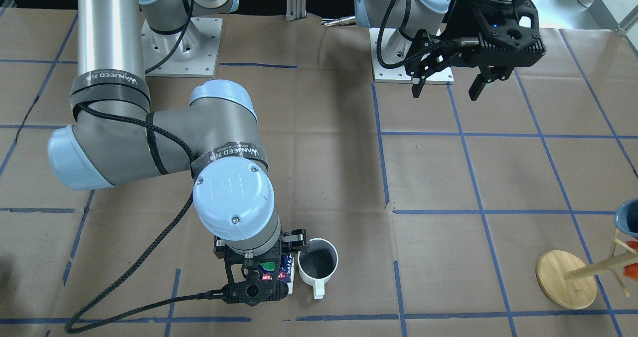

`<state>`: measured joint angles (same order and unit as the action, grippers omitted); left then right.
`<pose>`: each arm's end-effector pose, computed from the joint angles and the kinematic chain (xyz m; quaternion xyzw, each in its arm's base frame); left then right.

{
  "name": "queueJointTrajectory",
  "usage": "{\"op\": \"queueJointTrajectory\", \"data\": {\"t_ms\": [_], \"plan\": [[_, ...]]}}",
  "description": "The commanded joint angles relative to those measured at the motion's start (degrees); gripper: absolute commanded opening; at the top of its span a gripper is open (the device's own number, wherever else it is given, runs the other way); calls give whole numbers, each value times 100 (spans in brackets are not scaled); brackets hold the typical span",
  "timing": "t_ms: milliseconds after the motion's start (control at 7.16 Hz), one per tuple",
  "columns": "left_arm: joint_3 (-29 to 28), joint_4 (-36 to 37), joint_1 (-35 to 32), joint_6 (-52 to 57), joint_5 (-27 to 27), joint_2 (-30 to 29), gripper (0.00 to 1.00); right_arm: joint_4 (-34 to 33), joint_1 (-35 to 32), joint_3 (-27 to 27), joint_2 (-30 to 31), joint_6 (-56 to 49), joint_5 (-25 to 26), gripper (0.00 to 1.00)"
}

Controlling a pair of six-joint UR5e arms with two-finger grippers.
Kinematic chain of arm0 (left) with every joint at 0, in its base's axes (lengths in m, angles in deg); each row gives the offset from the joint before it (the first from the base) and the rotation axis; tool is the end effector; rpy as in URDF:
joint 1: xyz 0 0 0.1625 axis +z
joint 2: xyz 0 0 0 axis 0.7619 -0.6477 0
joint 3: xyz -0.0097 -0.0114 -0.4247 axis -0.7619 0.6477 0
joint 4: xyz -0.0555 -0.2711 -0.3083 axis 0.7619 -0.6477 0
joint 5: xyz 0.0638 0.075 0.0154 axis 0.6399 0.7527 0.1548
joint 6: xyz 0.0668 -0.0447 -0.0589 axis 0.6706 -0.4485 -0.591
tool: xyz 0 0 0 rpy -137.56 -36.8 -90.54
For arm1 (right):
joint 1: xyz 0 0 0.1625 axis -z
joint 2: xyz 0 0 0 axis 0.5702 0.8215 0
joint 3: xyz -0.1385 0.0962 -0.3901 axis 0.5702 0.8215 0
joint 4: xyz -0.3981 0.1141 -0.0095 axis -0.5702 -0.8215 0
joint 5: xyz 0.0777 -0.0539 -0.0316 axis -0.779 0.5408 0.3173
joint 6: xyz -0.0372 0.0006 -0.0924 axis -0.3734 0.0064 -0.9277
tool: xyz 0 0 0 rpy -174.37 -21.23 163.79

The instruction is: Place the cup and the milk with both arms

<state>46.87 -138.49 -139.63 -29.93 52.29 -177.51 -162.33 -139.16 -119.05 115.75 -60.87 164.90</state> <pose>-0.1350 -0.4950 0.5496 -0.0096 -0.9985 0.0528 0.0080 0.3242 -0.7059 0.3481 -0.0249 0.9991 0.0271 0.0216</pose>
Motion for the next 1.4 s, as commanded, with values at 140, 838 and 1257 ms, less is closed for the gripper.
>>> {"op": "queueJointTrajectory", "data": {"t_ms": [140, 838, 1257], "plan": [[1, 0, 0, 0, 0, 5, 100, 572, 330, -303, 762, -870, 22, 99], [1, 0, 0, 0, 0, -3, 100, 460, 1700, -3130, 3582, -1874, 31, 100], [1, 0, 0, 0, 0, -3, 100, -134, 1502, -4336, 4570, -1000, 5, 100]]}}
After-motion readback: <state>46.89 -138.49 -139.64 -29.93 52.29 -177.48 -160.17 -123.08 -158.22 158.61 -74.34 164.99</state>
